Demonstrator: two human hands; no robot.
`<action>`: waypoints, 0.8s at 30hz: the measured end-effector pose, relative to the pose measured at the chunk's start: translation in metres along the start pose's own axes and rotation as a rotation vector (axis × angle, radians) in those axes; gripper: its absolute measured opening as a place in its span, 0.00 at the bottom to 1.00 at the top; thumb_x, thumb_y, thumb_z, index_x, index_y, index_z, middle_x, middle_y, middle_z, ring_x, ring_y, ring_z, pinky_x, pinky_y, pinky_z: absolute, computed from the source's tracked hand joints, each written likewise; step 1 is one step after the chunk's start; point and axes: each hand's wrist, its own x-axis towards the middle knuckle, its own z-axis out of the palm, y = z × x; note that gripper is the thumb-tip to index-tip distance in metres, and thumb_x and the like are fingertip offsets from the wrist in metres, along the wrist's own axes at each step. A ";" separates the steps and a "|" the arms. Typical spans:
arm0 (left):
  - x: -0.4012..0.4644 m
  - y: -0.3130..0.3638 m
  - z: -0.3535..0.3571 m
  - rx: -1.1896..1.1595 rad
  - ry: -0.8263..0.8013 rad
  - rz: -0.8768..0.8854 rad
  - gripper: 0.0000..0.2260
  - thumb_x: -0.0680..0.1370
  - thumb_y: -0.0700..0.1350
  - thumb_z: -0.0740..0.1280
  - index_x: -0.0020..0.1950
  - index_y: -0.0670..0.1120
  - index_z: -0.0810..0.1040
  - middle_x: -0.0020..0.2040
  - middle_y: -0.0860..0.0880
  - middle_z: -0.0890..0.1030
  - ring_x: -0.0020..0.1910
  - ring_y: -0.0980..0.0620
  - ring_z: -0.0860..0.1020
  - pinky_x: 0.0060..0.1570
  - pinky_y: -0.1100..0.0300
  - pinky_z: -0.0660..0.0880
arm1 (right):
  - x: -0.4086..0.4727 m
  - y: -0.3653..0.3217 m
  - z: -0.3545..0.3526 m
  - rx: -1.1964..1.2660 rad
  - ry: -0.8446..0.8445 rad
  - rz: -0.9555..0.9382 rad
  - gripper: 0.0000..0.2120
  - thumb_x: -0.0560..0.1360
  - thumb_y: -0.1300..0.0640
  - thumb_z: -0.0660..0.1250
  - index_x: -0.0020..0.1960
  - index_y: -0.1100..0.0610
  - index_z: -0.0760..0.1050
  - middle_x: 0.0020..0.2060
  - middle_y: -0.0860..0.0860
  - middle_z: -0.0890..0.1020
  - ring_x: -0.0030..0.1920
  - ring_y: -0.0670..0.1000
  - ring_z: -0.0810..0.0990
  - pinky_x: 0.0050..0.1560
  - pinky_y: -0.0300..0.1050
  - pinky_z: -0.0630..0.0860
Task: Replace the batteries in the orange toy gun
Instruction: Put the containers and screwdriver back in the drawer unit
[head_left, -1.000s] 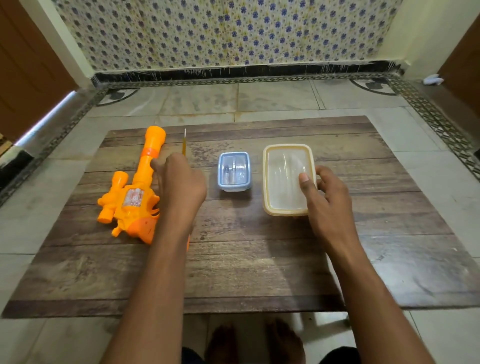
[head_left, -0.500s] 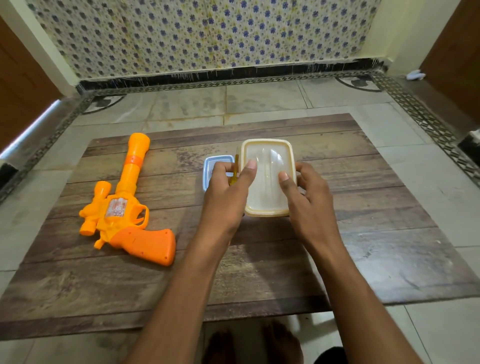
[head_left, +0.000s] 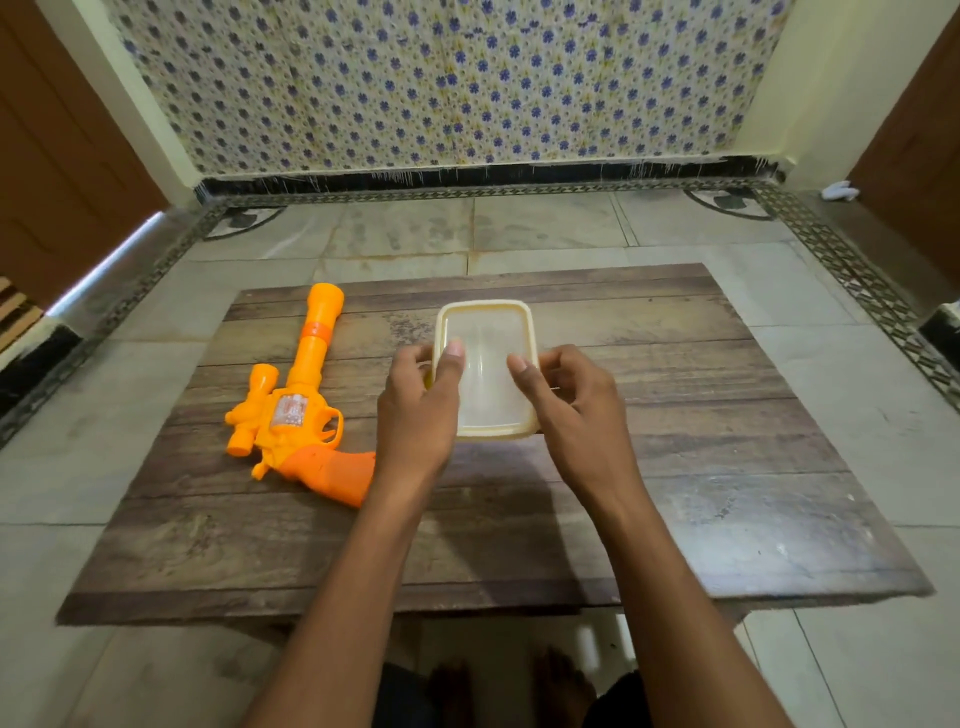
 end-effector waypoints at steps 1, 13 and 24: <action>0.004 -0.004 -0.010 0.006 -0.008 -0.004 0.25 0.75 0.68 0.64 0.56 0.48 0.82 0.49 0.48 0.86 0.51 0.47 0.85 0.55 0.42 0.81 | 0.001 -0.003 0.004 -0.005 -0.005 -0.005 0.16 0.82 0.42 0.65 0.48 0.54 0.79 0.43 0.49 0.85 0.45 0.47 0.86 0.44 0.56 0.85; 0.116 -0.036 -0.049 -0.077 0.086 -0.188 0.32 0.68 0.69 0.69 0.50 0.39 0.79 0.42 0.38 0.82 0.42 0.46 0.79 0.42 0.41 0.78 | 0.110 0.046 0.059 -0.425 -0.145 0.404 0.23 0.68 0.39 0.78 0.38 0.59 0.78 0.33 0.57 0.84 0.37 0.59 0.86 0.42 0.54 0.84; 0.132 0.048 -0.072 -0.044 0.043 -0.338 0.35 0.68 0.68 0.68 0.42 0.33 0.73 0.37 0.44 0.74 0.38 0.49 0.73 0.41 0.50 0.70 | 0.126 -0.051 0.045 -0.165 -0.196 0.580 0.20 0.72 0.43 0.72 0.34 0.55 0.68 0.34 0.58 0.78 0.42 0.63 0.84 0.42 0.67 0.83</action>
